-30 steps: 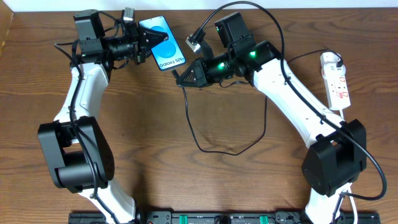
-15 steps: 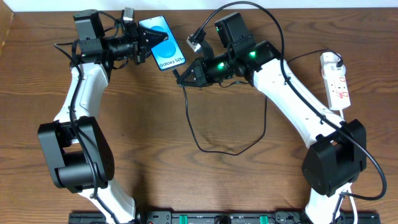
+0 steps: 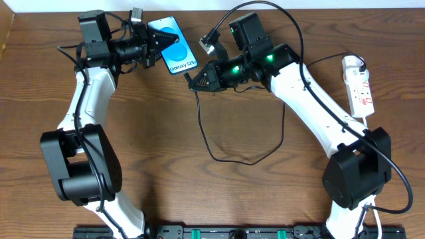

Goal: Plug charger to phone and switch on socket
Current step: 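Push the USB-C plug up into the phone's port with the right gripper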

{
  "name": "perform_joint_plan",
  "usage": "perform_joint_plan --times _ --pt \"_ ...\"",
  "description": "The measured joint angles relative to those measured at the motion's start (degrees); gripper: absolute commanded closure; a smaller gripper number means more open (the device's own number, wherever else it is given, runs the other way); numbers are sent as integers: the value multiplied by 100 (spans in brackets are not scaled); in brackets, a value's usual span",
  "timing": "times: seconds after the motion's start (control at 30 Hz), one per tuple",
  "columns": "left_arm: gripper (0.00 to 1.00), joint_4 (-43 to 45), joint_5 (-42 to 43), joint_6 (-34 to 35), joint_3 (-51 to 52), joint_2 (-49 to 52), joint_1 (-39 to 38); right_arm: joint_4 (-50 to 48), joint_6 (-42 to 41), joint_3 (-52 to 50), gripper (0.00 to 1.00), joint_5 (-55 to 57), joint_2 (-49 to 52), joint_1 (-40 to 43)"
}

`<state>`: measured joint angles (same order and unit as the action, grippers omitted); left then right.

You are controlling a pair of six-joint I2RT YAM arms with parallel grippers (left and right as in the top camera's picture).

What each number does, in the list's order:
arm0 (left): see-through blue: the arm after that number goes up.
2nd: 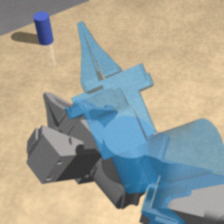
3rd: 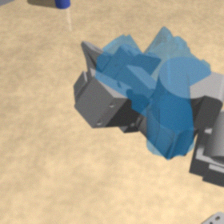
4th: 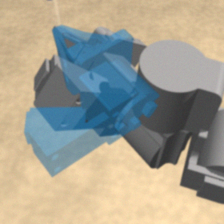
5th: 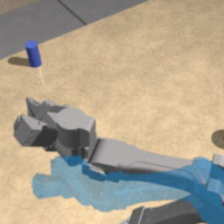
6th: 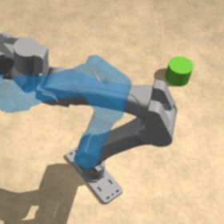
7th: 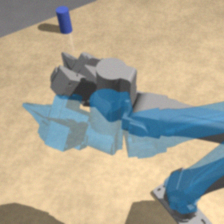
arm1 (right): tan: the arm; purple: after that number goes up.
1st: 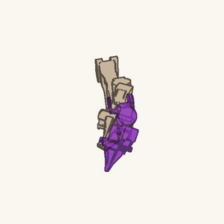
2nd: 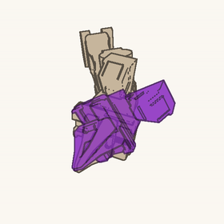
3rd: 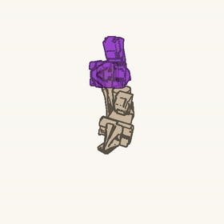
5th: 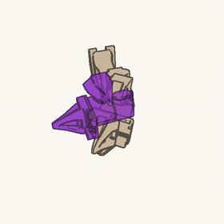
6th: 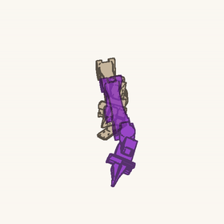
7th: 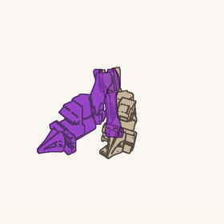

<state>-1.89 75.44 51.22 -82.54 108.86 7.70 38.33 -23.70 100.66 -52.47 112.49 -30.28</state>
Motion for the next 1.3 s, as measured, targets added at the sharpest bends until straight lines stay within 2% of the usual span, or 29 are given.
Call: perform_joint_plan --times 1.3 --pt "93 35 -81 -4 0 0 -72 -85 -70 0 99 85 0 61"
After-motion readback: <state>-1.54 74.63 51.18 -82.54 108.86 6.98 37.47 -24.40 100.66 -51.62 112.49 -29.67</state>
